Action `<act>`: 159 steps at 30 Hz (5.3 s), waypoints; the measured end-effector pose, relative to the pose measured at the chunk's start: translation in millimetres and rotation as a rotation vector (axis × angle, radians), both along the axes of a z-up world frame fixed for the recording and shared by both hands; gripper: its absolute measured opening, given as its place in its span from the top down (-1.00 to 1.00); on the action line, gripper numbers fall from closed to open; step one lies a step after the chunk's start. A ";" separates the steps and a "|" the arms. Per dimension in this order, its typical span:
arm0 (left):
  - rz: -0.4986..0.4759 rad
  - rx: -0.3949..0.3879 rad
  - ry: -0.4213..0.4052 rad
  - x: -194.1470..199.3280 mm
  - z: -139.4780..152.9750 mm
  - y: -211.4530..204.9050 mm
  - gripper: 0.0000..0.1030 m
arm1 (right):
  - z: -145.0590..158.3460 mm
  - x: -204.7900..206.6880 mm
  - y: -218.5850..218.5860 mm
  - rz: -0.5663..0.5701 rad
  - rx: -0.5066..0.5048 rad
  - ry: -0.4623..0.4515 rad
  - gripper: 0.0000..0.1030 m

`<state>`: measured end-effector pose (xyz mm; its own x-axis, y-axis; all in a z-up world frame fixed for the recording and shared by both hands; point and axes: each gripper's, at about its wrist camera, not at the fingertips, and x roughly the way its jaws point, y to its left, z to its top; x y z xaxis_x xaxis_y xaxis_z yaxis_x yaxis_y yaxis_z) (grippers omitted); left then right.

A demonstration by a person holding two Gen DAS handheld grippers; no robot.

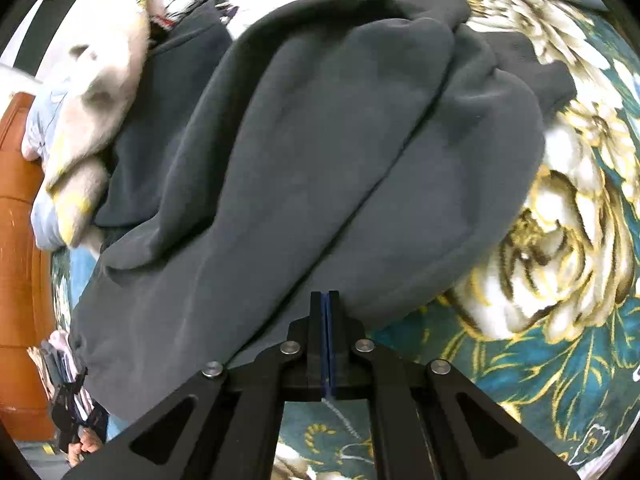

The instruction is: Fold clothes

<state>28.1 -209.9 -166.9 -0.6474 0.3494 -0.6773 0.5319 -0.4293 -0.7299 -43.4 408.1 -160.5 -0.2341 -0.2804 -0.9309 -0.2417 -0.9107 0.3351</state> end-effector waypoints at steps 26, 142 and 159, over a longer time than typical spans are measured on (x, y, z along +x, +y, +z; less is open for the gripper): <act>0.197 -0.137 -0.076 56.0 24.6 -140.3 0.20 | -3.1 20.2 -89.3 0.177 -0.113 -0.017 0.97; -0.193 -0.140 -0.067 36.0 33.6 -38.9 -0.25 | 48.9 -4.4 52.2 -0.287 -0.144 0.191 0.58; -0.106 -0.051 -0.017 36.9 33.2 -50.1 -0.26 | 110.6 88.4 -318.3 0.831 0.570 0.605 0.56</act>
<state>65.0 -259.9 -133.8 -0.5970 0.3803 -0.7064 0.4935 -0.5200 -0.6971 45.0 89.8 -49.8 -0.6227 -0.1340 -0.7709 0.5561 -0.7688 -0.3157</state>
